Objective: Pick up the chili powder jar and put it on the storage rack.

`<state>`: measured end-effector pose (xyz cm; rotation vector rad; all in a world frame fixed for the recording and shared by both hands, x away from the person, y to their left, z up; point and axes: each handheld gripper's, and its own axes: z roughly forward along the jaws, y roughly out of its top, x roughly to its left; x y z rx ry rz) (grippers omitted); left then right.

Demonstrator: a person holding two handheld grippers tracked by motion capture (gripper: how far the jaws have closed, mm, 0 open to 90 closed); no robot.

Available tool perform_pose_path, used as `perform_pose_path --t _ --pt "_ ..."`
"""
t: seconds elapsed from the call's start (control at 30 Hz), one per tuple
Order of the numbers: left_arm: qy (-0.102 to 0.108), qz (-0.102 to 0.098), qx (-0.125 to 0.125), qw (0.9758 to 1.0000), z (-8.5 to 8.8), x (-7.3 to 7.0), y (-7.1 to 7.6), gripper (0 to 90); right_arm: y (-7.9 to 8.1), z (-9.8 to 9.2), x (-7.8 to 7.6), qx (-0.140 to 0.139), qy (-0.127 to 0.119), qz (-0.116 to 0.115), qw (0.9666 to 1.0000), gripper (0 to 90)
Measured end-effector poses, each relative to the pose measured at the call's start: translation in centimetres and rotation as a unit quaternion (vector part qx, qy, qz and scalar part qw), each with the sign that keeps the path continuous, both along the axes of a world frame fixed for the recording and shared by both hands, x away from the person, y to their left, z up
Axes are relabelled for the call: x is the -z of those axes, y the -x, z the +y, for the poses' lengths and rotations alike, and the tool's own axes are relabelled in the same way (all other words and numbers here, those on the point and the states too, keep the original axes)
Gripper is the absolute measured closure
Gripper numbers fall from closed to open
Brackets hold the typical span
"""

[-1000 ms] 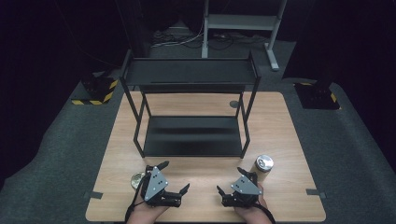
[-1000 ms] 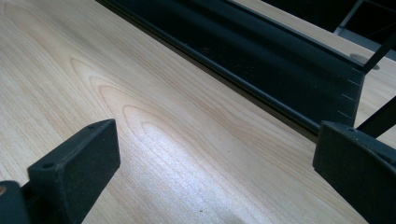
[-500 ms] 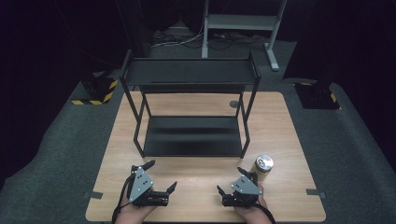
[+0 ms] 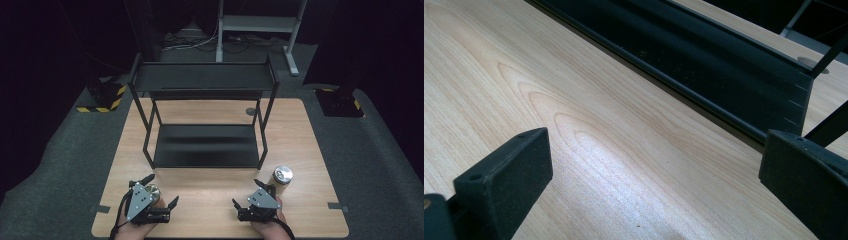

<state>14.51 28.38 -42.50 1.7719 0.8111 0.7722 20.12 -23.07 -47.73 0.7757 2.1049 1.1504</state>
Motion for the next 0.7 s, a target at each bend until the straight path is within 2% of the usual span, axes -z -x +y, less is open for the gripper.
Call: perform_pose_path --t 0.17,0.7 --pt "0.004 -0.002 -0.01 0.9999 0.5 0.2 0.4 0.5 0.0 0.0 0.0 0.0 0.0 0.0 1.0 0.0" --pt "0.012 0.01 -0.03 0.9994 1.8 1.4 1.2 0.5 0.0 0.1 0.0 0.001 0.001 0.0 1.0 0.0"
